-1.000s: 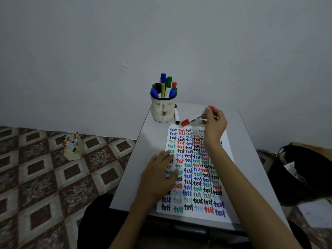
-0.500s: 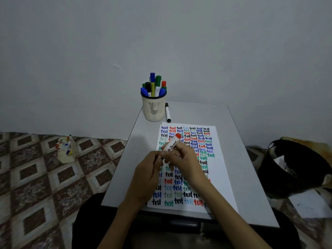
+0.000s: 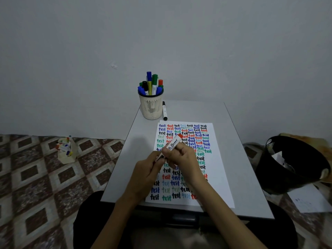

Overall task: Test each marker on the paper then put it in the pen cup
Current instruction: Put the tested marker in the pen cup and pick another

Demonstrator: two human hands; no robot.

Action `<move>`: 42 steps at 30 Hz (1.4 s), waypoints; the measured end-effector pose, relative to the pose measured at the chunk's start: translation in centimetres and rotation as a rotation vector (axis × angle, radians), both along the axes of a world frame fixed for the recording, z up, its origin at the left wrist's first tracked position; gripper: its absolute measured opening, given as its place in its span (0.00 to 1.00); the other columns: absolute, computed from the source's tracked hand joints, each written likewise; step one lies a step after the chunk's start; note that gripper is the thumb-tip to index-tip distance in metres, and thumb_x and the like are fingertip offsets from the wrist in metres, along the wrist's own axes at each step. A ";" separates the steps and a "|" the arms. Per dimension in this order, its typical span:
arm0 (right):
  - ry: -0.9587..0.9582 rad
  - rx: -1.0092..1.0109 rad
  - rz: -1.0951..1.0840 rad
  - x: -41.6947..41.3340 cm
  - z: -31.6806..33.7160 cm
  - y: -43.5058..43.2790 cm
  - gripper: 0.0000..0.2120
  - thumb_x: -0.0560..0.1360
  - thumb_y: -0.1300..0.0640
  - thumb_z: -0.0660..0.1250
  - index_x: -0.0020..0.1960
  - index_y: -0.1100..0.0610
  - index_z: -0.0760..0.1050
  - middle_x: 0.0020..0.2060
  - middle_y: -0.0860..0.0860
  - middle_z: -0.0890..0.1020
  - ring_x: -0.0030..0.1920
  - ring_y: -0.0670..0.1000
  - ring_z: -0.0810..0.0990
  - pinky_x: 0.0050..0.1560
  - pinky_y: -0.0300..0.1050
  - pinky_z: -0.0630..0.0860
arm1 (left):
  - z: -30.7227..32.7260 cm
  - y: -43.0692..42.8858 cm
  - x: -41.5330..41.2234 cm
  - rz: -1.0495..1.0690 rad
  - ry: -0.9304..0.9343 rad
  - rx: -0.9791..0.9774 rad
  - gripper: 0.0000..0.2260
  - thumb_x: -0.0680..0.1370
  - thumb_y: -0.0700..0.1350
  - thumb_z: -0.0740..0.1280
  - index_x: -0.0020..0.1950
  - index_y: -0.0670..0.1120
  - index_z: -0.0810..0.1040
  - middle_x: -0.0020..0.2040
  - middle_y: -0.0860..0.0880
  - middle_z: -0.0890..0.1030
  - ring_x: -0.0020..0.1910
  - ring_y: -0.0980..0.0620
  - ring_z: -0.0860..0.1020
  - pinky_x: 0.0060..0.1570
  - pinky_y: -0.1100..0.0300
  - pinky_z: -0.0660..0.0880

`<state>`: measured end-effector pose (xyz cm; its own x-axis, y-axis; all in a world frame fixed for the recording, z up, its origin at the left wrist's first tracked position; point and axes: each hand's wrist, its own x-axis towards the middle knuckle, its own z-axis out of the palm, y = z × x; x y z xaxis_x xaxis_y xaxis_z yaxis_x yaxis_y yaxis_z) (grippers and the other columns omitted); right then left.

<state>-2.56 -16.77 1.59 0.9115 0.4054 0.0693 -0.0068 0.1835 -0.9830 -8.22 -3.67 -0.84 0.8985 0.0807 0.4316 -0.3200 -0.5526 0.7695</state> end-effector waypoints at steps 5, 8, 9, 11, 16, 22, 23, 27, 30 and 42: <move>0.017 0.033 0.000 0.0 -0.1 -0.2 0.06 0.73 0.61 0.71 0.41 0.62 0.76 0.32 0.60 0.73 0.26 0.48 0.69 0.27 0.38 0.68 | -0.3 0.1 0.2 -0.014 0.009 0.003 0.17 0.79 0.57 0.55 0.57 0.48 0.75 0.32 0.47 0.78 0.29 0.52 0.77 0.30 0.58 0.74; 0.026 0.057 -0.010 -0.1 -0.2 -0.4 0.05 0.73 0.62 0.71 0.40 0.62 0.77 0.30 0.59 0.74 0.26 0.49 0.71 0.29 0.41 0.70 | -0.4 0.2 0.2 -0.020 0.015 -0.014 0.16 0.79 0.57 0.56 0.57 0.50 0.76 0.33 0.45 0.79 0.30 0.50 0.78 0.31 0.50 0.75; 0.019 0.066 -0.014 -0.1 0.0 -0.6 0.03 0.73 0.64 0.70 0.41 0.61 0.77 0.28 0.57 0.75 0.26 0.49 0.72 0.31 0.43 0.72 | -0.3 0.2 0.3 -0.020 0.014 -0.044 0.15 0.79 0.57 0.57 0.58 0.51 0.76 0.33 0.44 0.79 0.28 0.51 0.77 0.30 0.51 0.74; -0.025 0.068 0.012 -0.1 0.7 -0.9 0.02 0.73 0.67 0.69 0.45 0.62 0.79 0.26 0.50 0.78 0.28 0.50 0.75 0.33 0.45 0.74 | -0.1 0.4 0.3 -0.012 -0.009 -0.087 0.15 0.78 0.57 0.59 0.60 0.52 0.76 0.31 0.43 0.77 0.26 0.48 0.74 0.27 0.51 0.71; -0.083 -0.026 0.061 0.5 2.2 -1.9 0.04 0.71 0.66 0.71 0.46 0.64 0.77 0.33 0.55 0.83 0.34 0.54 0.82 0.34 0.45 0.80 | -0.1 0.2 0.1 0.007 -0.066 -0.017 0.12 0.78 0.59 0.58 0.58 0.59 0.74 0.30 0.46 0.76 0.26 0.51 0.74 0.26 0.57 0.71; 0.078 0.364 -0.139 4.2 2.6 -6.3 0.07 0.76 0.69 0.62 0.41 0.61 0.69 0.43 0.61 0.82 0.40 0.58 0.84 0.38 0.45 0.82 | -1.5 0.6 0.9 0.088 -0.011 0.325 0.15 0.77 0.58 0.59 0.61 0.55 0.73 0.49 0.56 0.75 0.48 0.57 0.74 0.51 0.55 0.72; 0.073 0.367 -0.169 4.9 2.5 -7.2 0.06 0.77 0.70 0.61 0.43 0.62 0.71 0.45 0.62 0.82 0.42 0.59 0.84 0.39 0.46 0.83 | -1.9 0.7 1.1 0.077 0.004 0.380 0.18 0.76 0.58 0.59 0.64 0.54 0.72 0.54 0.55 0.75 0.53 0.56 0.73 0.57 0.53 0.70; 0.040 0.180 -0.244 6.6 1.6 -9.9 0.05 0.74 0.71 0.65 0.41 0.63 0.74 0.42 0.62 0.83 0.38 0.57 0.84 0.35 0.45 0.82 | -2.4 0.6 1.3 0.068 0.012 0.433 0.21 0.76 0.59 0.57 0.66 0.52 0.70 0.62 0.54 0.74 0.58 0.59 0.67 0.66 0.52 0.63; 0.018 0.010 -0.257 7.2 1.0 -10.5 0.10 0.72 0.69 0.70 0.37 0.60 0.70 0.30 0.58 0.79 0.27 0.52 0.80 0.27 0.42 0.77 | -2.5 0.7 1.5 0.073 0.016 0.462 0.21 0.77 0.59 0.55 0.64 0.51 0.73 0.63 0.54 0.74 0.59 0.61 0.66 0.66 0.48 0.64; -0.194 -0.266 -0.340 8.0 -1.5 -9.3 0.17 0.69 0.72 0.72 0.33 0.59 0.66 0.27 0.55 0.71 0.29 0.51 0.72 0.29 0.38 0.72 | -2.8 0.8 1.6 0.073 0.039 0.503 0.21 0.78 0.59 0.54 0.65 0.52 0.74 0.64 0.54 0.73 0.63 0.57 0.69 0.68 0.47 0.63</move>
<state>5.40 -26.04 0.05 0.9761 0.1134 0.1855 0.1984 -0.1152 -0.9733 -6.64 -2.87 -3.65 0.9144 -0.0649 0.3995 -0.2428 -0.8778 0.4130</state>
